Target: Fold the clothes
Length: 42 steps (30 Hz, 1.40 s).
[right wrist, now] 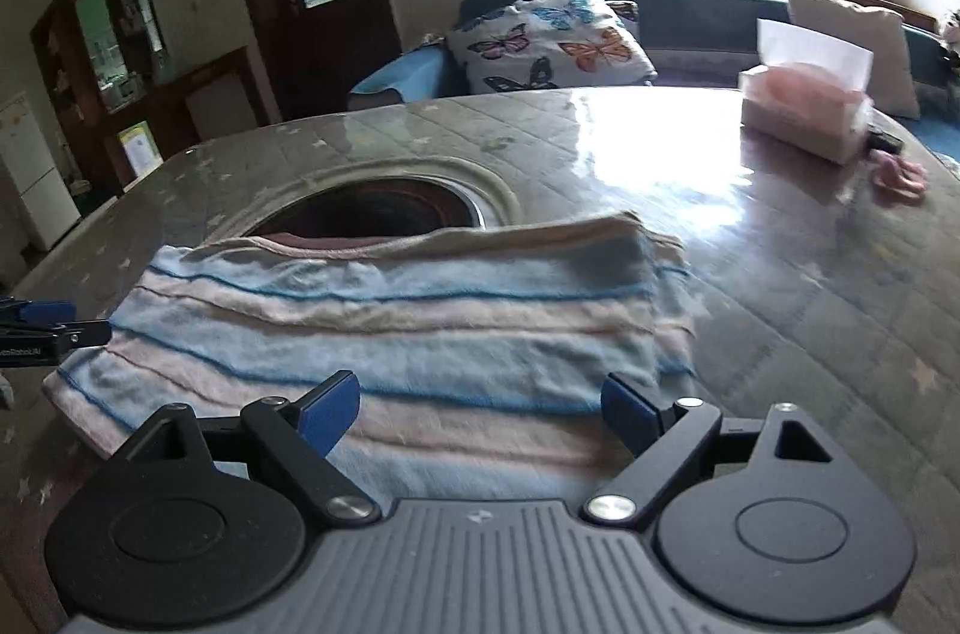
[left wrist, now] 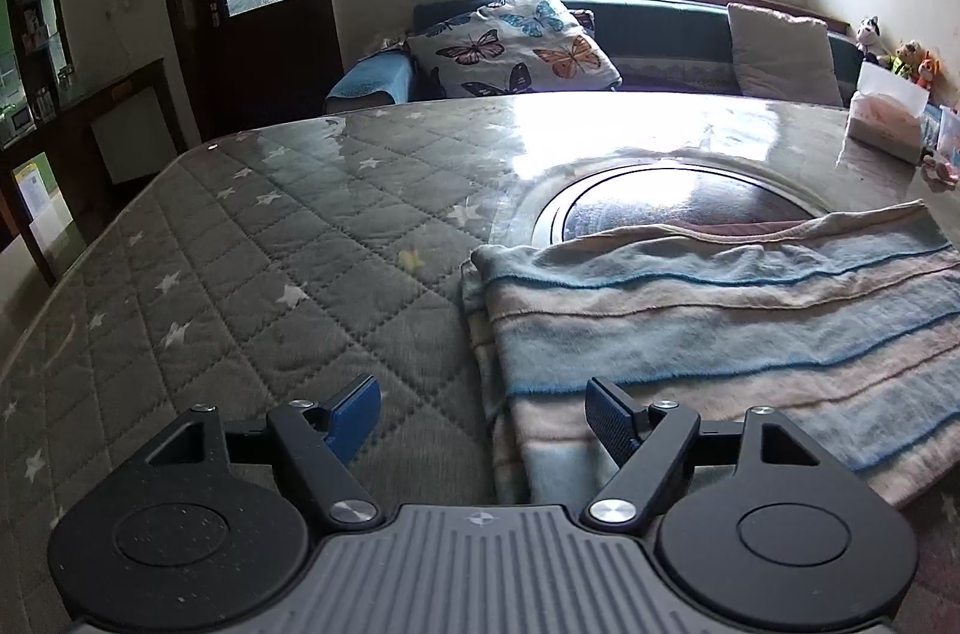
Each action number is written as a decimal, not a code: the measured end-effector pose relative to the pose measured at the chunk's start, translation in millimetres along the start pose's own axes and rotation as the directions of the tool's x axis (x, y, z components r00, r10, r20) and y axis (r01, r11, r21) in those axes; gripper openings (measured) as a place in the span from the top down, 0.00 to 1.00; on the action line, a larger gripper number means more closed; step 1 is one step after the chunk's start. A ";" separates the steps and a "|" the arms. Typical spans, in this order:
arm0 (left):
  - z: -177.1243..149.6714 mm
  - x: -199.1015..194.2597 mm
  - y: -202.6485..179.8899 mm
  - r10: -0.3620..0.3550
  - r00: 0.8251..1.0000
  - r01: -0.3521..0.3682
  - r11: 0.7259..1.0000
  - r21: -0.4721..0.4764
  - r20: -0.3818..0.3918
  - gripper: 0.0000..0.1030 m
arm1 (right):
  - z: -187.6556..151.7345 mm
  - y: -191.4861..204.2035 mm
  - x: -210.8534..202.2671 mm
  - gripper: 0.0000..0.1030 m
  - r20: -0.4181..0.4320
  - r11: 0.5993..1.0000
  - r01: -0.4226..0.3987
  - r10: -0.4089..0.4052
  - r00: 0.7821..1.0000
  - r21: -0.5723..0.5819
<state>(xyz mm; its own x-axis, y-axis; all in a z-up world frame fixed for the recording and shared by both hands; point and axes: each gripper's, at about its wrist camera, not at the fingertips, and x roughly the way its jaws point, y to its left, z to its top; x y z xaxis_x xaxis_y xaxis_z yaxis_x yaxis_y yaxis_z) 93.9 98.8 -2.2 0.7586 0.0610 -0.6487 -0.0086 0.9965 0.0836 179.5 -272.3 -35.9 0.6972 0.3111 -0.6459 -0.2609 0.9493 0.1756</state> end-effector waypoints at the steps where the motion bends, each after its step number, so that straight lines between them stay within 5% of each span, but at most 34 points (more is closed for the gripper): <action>1: 1.5 3.4 1.1 0.002 1.000 -0.002 1.000 -0.001 -0.006 0.24 | 2.0 0.2 4.8 0.13 -0.005 1.000 0.001 -0.001 1.000 -0.001; 24: 52.2 80.0 14.9 0.047 0.998 -0.046 0.999 0.022 -0.038 0.19 | 56.8 -15.8 70.5 0.13 -0.037 0.999 0.023 -0.024 0.999 -0.036; 34: 52.1 70.7 24.6 0.036 0.999 -0.036 0.999 -0.007 -0.023 0.13 | 53.9 -25.8 75.5 0.13 -0.036 0.999 0.030 -0.031 0.999 -0.021; 42: 52.6 57.2 33.0 0.032 0.999 -0.033 0.999 -0.033 -0.010 0.14 | 54.2 16.8 53.0 0.13 -0.023 0.987 0.016 -0.020 1.000 -0.161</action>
